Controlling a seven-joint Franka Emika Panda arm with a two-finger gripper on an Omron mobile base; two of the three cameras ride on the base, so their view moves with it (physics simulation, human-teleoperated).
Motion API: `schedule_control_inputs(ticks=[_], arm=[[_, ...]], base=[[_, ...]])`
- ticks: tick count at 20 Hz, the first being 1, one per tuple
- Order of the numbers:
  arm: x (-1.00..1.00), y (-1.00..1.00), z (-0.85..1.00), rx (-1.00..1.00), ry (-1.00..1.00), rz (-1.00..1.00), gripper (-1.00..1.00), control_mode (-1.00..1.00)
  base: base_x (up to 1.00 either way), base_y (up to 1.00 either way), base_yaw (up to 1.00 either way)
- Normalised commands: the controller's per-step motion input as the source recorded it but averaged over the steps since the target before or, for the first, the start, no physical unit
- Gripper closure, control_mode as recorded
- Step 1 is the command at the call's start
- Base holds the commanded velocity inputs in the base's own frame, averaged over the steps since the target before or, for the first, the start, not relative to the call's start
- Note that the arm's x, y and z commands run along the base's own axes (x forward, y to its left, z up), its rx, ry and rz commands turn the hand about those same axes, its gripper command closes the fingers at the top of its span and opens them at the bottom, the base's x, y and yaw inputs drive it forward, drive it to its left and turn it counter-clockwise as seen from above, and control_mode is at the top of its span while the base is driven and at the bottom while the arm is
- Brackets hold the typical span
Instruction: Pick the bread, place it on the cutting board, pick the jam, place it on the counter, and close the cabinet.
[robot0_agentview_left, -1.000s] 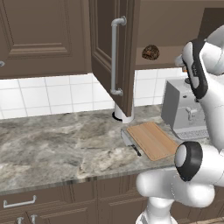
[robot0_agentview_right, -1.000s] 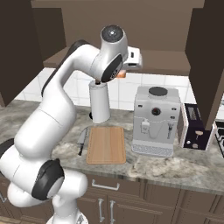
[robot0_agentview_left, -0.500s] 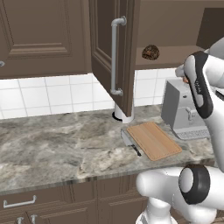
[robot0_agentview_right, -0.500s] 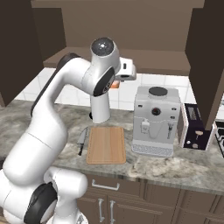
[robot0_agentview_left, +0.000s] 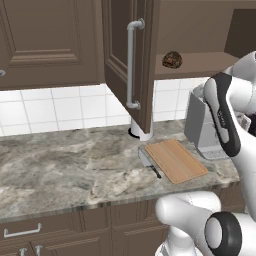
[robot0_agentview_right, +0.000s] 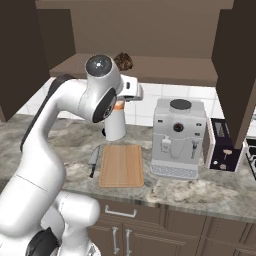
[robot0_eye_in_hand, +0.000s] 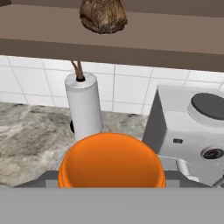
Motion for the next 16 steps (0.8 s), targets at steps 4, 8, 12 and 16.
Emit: schedule_control_inputs(ticks=[4, 8, 12, 16], arm=[[-0.16, 0.33, -0.16, 0.0, 0.0, 0.0, 1.0, -1.0], [-0.14, 0.32, -0.14, 0.0, 0.0, 0.0, 1.0, -1.0], [-0.17, 0.29, -0.16, 0.0, 0.0, 0.0, 1.0, -1.0], [-0.13, 0.27, -0.18, 0.0, 0.0, 0.0, 1.0, -1.0]], base=[[0.0, 0.0, 0.0], [0.0, 0.0, 0.0], [0.0, 0.0, 0.0], [0.0, 0.0, 0.0]])
